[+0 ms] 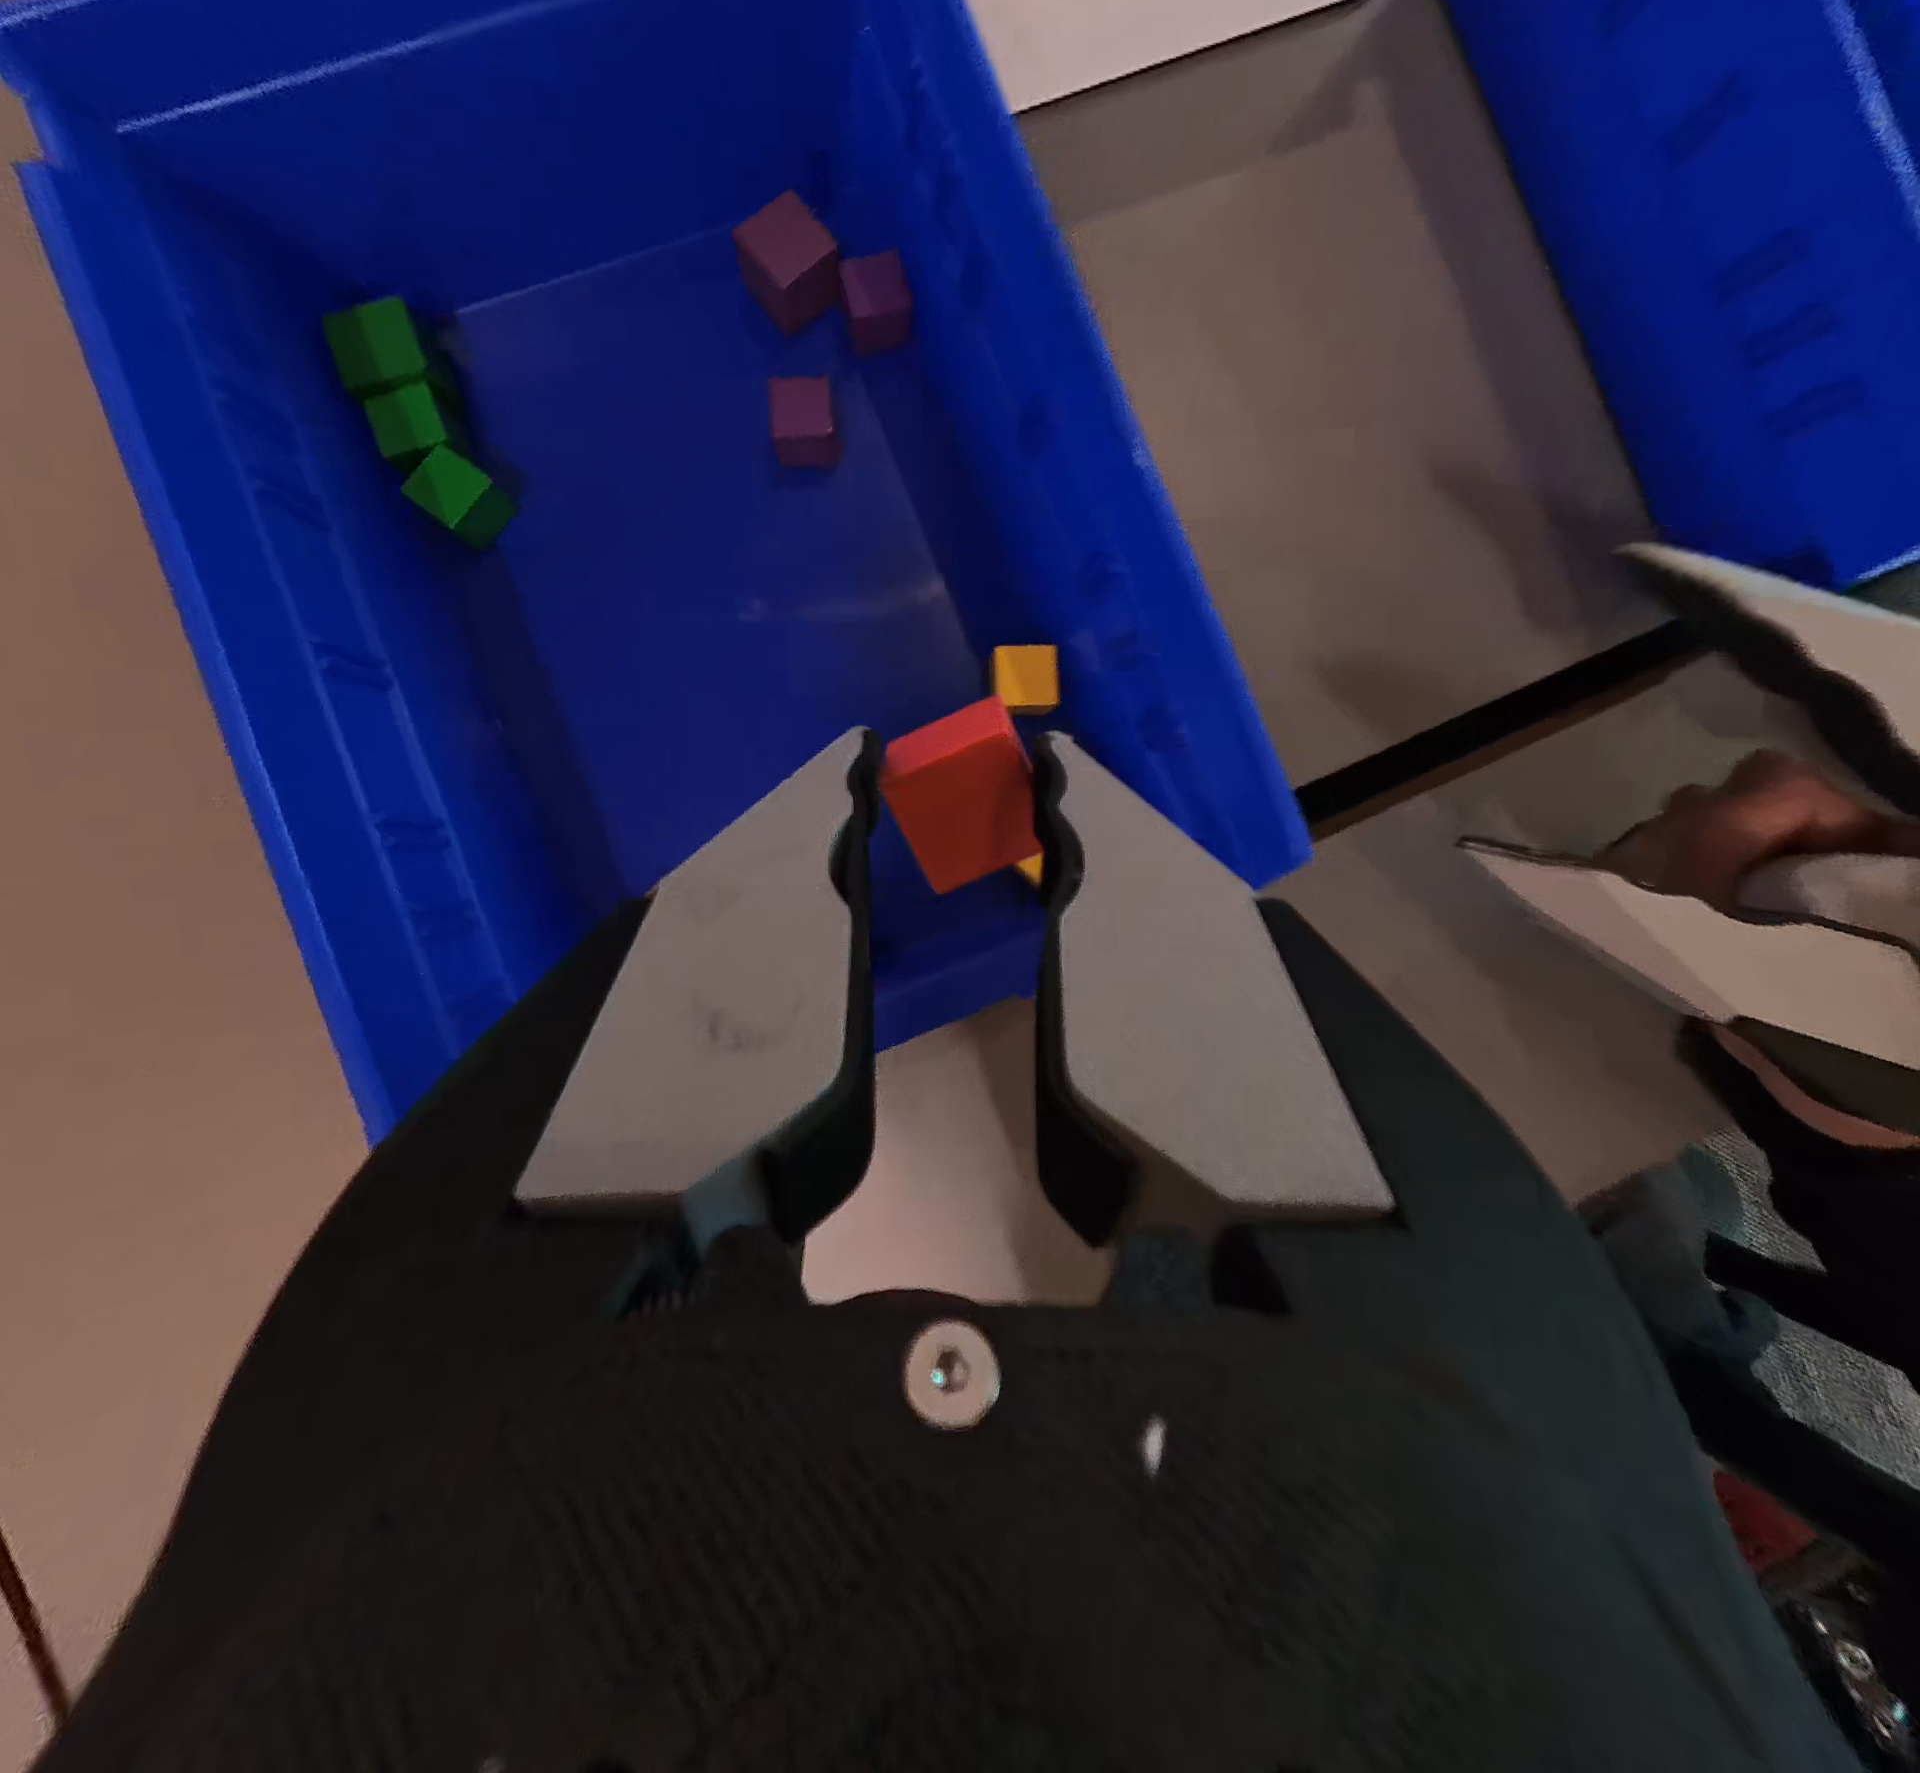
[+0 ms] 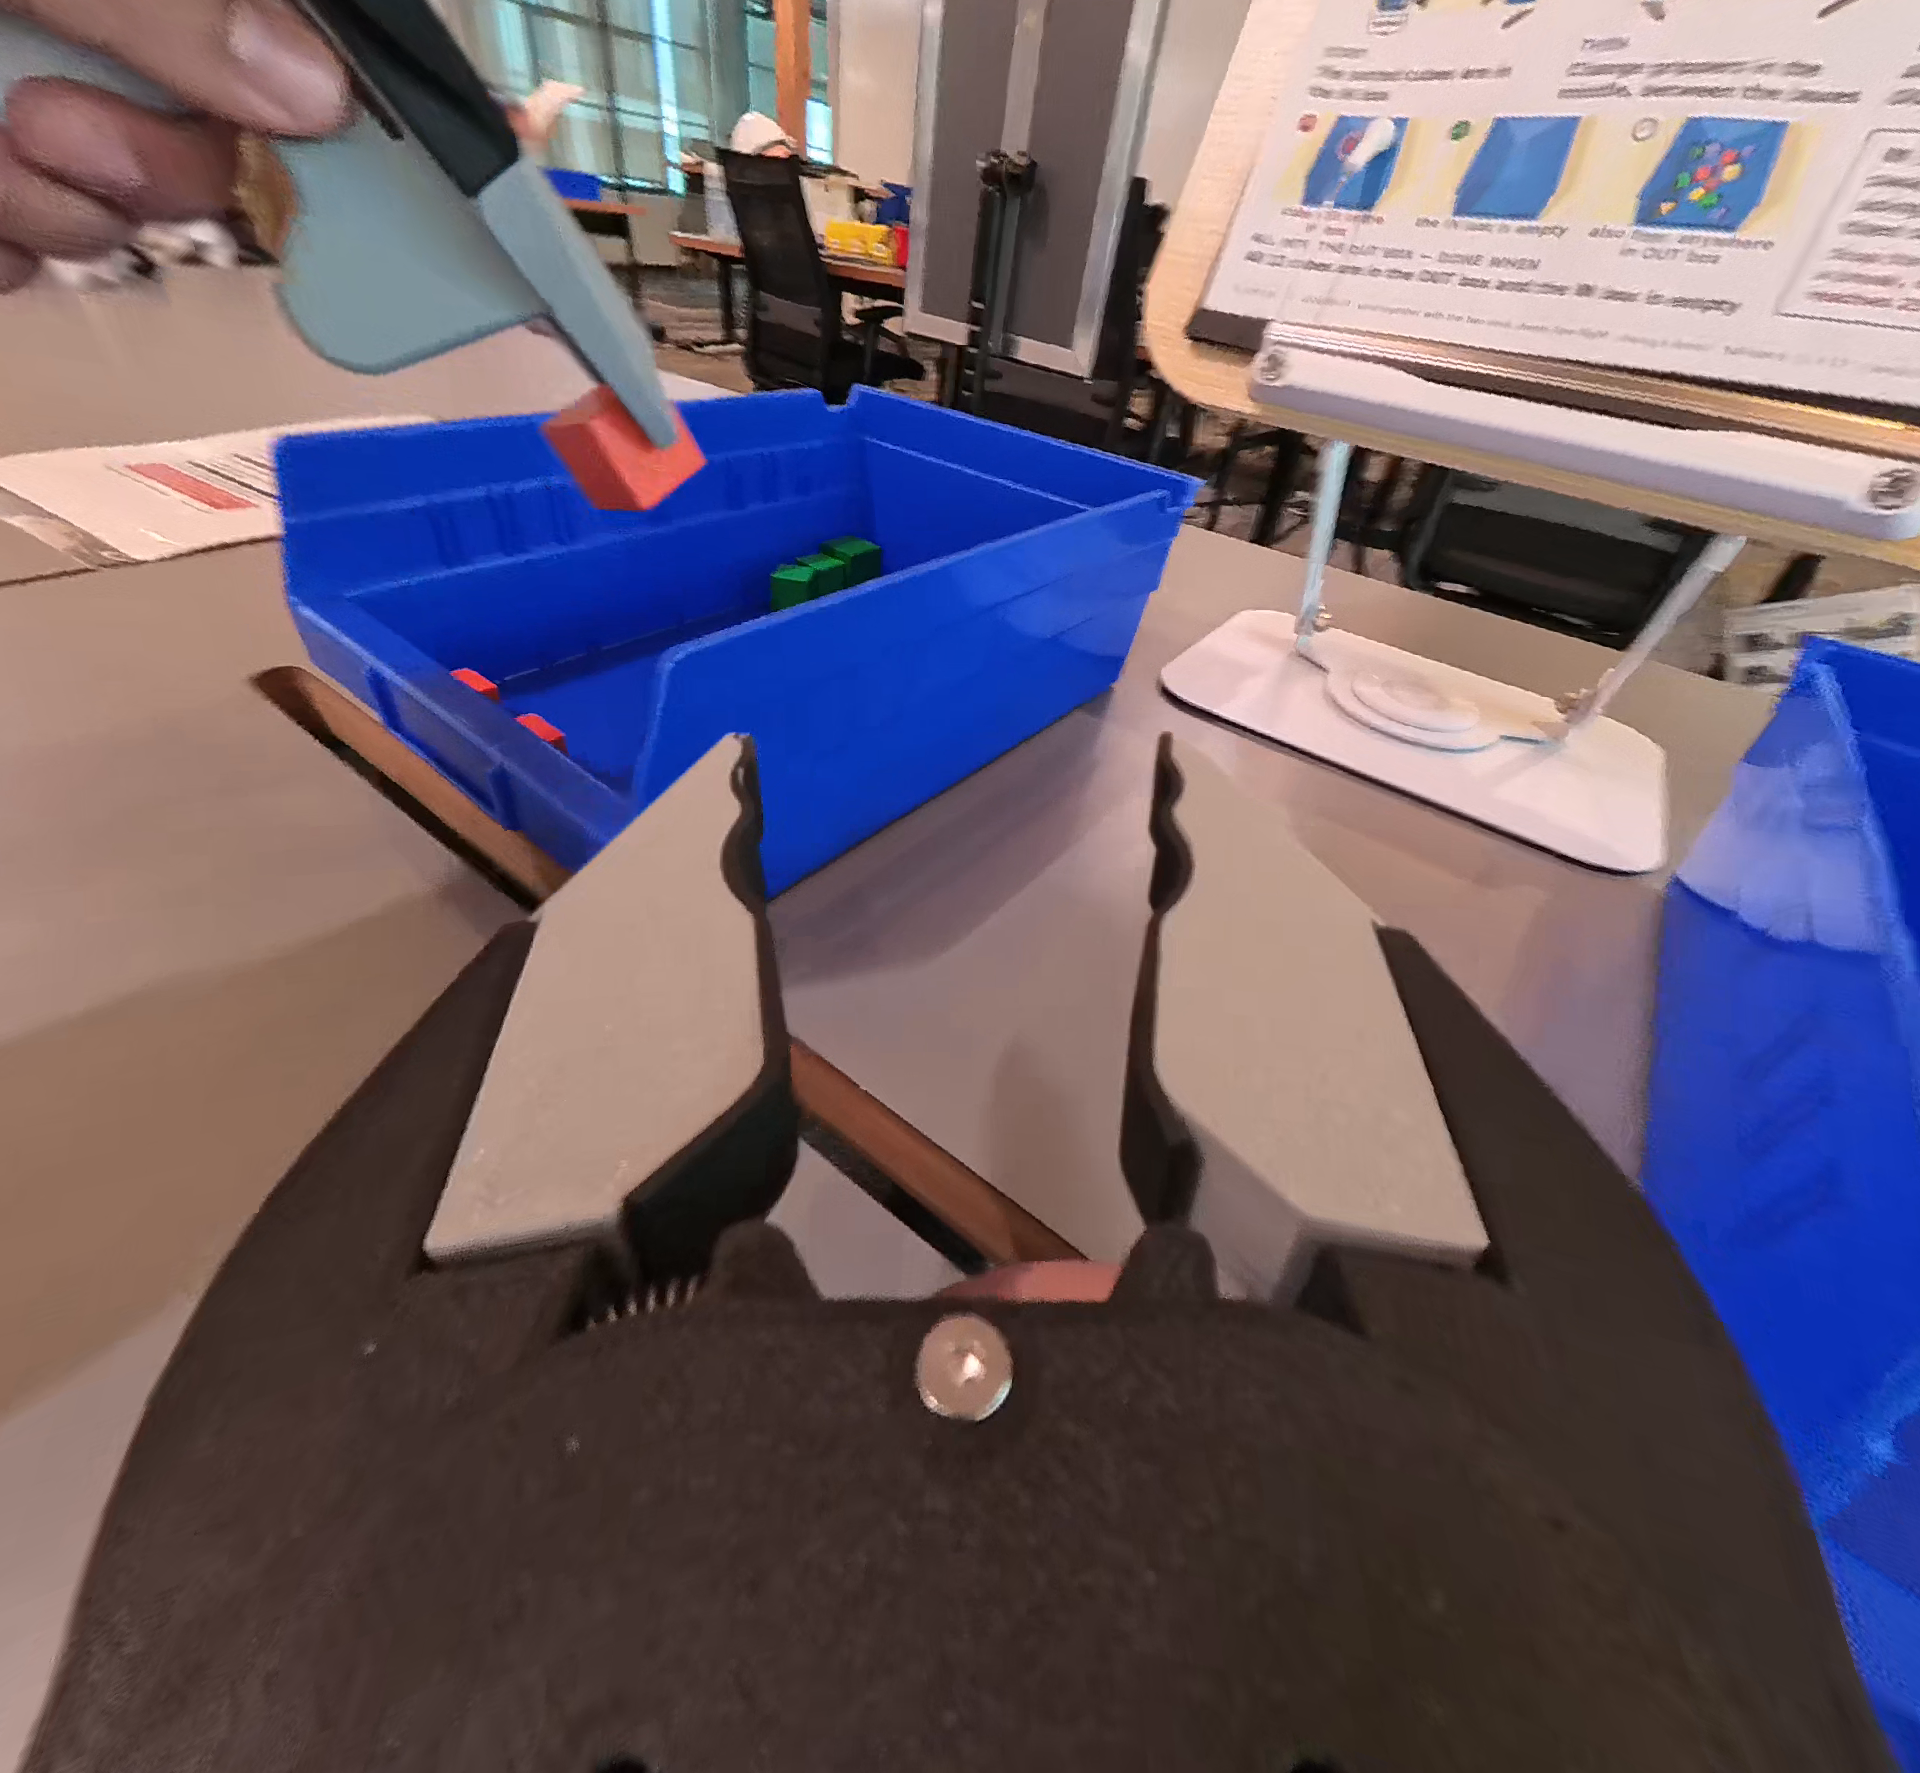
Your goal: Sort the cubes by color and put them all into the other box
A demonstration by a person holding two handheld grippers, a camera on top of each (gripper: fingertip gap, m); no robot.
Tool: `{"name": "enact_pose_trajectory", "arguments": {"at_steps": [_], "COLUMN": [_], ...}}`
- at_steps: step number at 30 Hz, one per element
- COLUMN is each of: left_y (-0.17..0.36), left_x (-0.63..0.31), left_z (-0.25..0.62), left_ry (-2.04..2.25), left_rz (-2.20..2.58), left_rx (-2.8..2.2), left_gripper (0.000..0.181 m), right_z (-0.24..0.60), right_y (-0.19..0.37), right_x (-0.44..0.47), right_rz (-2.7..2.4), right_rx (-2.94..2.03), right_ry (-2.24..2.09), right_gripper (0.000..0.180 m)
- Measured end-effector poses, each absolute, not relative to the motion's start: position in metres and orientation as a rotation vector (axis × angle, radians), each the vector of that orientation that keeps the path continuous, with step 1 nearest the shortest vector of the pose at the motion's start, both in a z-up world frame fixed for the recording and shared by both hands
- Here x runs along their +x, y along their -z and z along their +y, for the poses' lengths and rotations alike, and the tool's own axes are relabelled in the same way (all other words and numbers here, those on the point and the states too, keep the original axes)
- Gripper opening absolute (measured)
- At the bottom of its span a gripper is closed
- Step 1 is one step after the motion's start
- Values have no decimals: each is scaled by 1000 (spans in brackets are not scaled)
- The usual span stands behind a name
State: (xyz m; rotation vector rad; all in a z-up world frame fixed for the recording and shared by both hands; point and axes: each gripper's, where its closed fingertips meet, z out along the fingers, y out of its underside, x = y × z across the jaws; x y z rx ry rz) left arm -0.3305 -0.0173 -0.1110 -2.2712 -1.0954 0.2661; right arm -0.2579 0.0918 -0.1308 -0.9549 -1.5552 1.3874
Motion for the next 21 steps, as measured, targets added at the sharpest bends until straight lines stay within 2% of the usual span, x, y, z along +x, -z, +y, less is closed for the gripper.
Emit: {"name": "enact_pose_trajectory", "arguments": {"at_steps": [8,16,21], "left_y": [72,46,33], "left_x": [-277,-231,-204], "left_z": [36,61,71], "left_ry": [-5,115,176], "left_rz": [-752,-506,-386], "left_rx": [-2215,-2166,-2152], "left_gripper": [28,28,27], "right_z": [62,65,66], "right_y": [110,74,67], "right_x": [-228,-203,-199], "right_rz": [-1781,-1735,-1717], "right_rx": [-921,-885,-846], "right_ry": [-1907,-2385,-2447], "right_gripper": [63,58,55]}}
